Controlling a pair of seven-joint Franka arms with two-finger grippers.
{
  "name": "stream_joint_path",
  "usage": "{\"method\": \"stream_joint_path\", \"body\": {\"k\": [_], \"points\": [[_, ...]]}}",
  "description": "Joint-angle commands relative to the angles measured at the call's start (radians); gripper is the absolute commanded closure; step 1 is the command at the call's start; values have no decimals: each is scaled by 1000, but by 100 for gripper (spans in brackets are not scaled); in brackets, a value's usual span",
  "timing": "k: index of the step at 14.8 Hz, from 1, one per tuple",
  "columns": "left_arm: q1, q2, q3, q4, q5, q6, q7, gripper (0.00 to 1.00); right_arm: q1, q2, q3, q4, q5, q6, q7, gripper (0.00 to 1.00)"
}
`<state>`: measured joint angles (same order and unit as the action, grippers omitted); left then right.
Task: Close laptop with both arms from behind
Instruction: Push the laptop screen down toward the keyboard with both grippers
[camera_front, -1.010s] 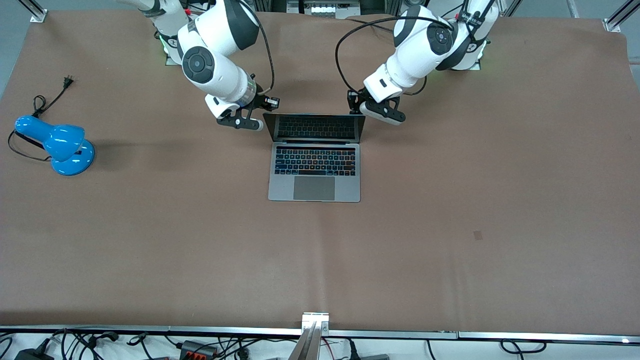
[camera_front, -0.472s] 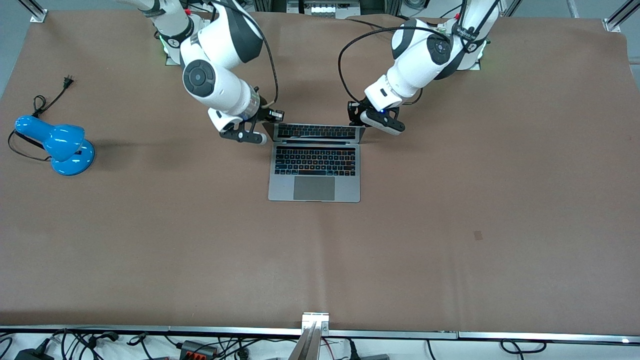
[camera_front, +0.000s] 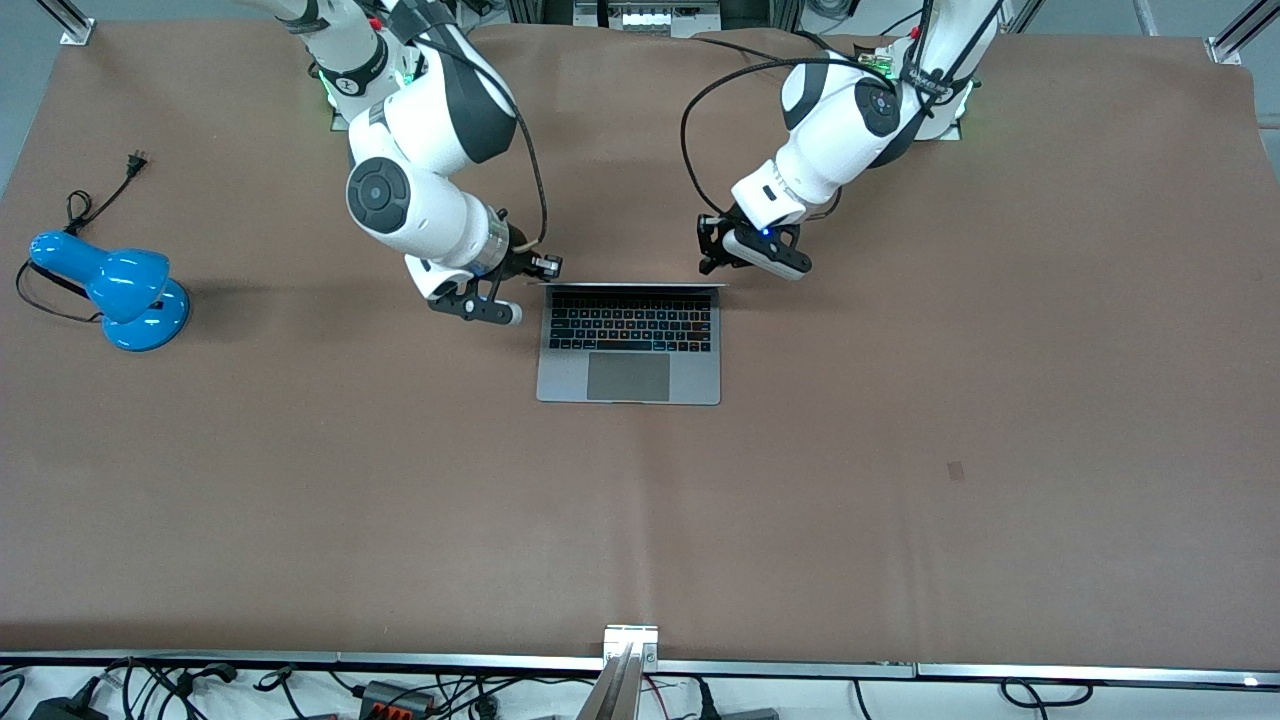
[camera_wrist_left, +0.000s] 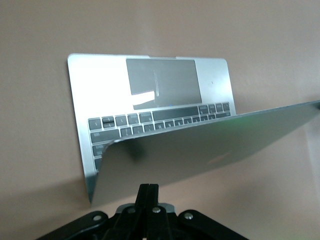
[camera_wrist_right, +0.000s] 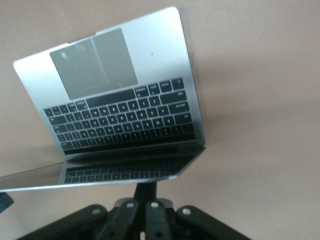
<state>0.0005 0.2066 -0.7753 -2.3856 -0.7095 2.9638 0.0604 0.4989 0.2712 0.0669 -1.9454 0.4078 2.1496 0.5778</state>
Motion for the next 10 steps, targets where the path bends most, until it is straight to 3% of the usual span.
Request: {"method": "stream_joint_path", "body": {"k": [1,10], "points": [[6,95,-12,17,-33,96,91,99,-17,66,4,77,2,-13,-19,100],[12,183,-5,26,-22,185,157,99,-37,186,4,201,-12,-11,-19,100]]}}
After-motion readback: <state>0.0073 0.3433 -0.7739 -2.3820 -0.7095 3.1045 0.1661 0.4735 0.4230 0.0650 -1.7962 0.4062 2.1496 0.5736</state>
